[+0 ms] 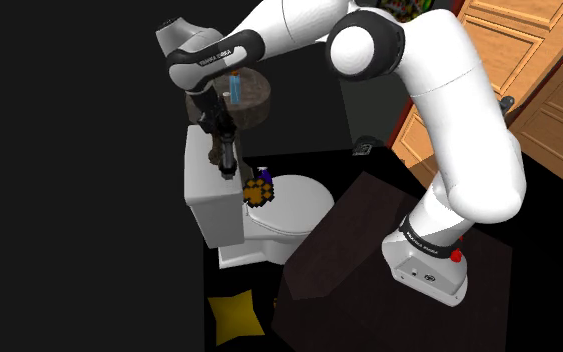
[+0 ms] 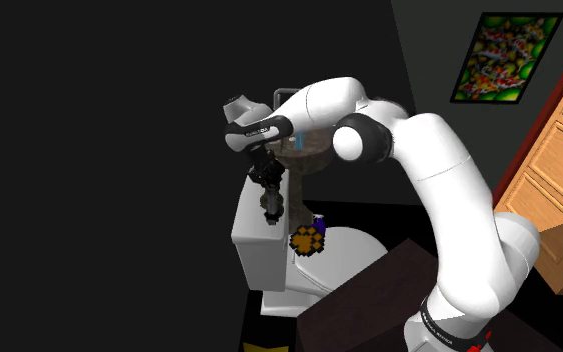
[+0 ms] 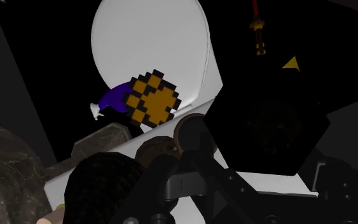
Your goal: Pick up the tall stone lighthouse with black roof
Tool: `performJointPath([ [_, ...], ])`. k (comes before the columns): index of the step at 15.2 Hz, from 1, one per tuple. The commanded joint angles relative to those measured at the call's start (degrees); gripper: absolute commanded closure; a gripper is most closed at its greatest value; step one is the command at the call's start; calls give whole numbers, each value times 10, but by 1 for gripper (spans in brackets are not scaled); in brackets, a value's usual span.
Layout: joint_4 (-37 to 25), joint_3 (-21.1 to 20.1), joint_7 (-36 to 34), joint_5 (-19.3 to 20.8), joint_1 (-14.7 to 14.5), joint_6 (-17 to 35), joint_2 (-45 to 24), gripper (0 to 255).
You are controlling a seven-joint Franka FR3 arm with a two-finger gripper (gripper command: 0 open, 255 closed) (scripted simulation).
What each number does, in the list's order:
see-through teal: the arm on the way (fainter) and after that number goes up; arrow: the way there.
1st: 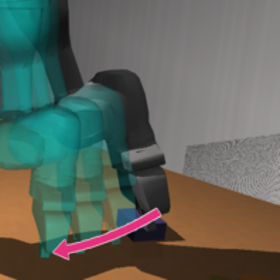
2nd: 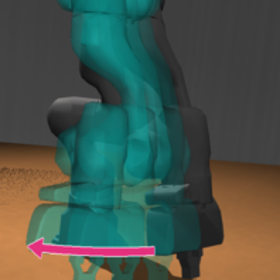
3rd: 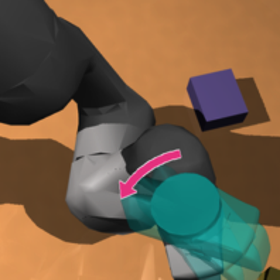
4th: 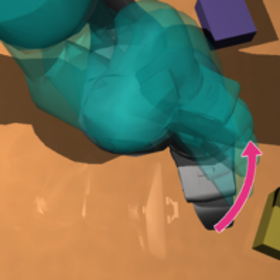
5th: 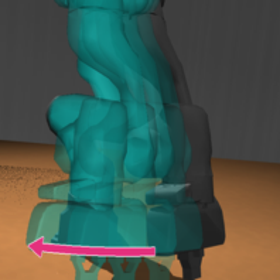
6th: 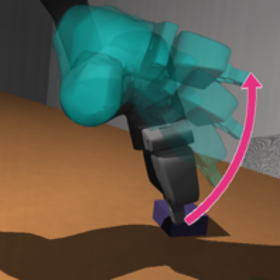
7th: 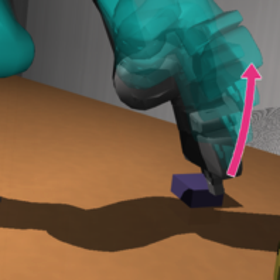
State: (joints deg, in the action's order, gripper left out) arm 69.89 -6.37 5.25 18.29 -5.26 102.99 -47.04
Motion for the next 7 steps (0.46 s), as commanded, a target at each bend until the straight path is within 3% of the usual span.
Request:
performJointPath([
  [1, -3, -1, 2, -1, 0, -10, 7, 255],
  [7, -15, -2, 8, -3, -1, -33, 19, 255],
])
